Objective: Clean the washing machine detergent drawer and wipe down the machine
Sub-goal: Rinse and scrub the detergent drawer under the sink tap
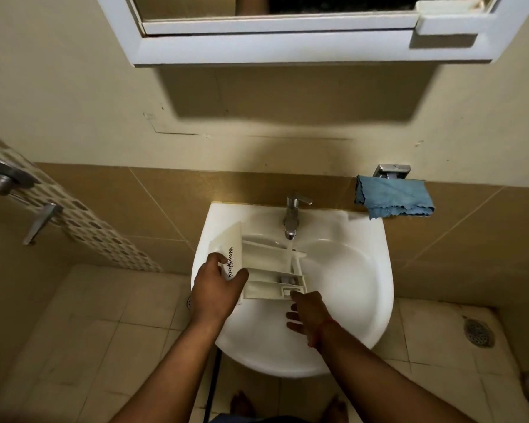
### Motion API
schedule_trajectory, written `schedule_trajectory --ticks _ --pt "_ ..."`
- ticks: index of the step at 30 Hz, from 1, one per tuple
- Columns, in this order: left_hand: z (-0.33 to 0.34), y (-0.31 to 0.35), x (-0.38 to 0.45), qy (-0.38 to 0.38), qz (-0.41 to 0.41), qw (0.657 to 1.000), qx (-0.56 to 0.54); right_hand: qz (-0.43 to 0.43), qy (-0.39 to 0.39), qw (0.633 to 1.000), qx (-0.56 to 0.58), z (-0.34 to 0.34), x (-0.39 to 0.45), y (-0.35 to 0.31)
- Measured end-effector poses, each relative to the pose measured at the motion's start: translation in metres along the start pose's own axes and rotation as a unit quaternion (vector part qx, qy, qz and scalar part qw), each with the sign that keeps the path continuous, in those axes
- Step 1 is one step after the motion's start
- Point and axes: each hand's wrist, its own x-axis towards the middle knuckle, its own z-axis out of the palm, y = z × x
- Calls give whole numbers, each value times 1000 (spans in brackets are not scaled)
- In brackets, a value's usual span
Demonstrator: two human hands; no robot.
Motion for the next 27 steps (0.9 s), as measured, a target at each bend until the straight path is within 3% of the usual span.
schedule_trajectory --ticks 4,10,14,21,27 --pt "1 -6 -19 17 -52 998 -42 -3 1 984 180 13 -5 4" --pt "6 -11 -46 28 -85 993 -83 -116 71 965 222 15 -17 36" --pt "7 -7 -56 32 -91 991 -98 -143 90 946 276 13 -21 36" --pt "9 1 -71 34 -74 992 -100 -100 26 942 318 20 -23 29" --pt "-5 -4 -77 77 4 997 -18 -145 57 967 204 19 -17 26"
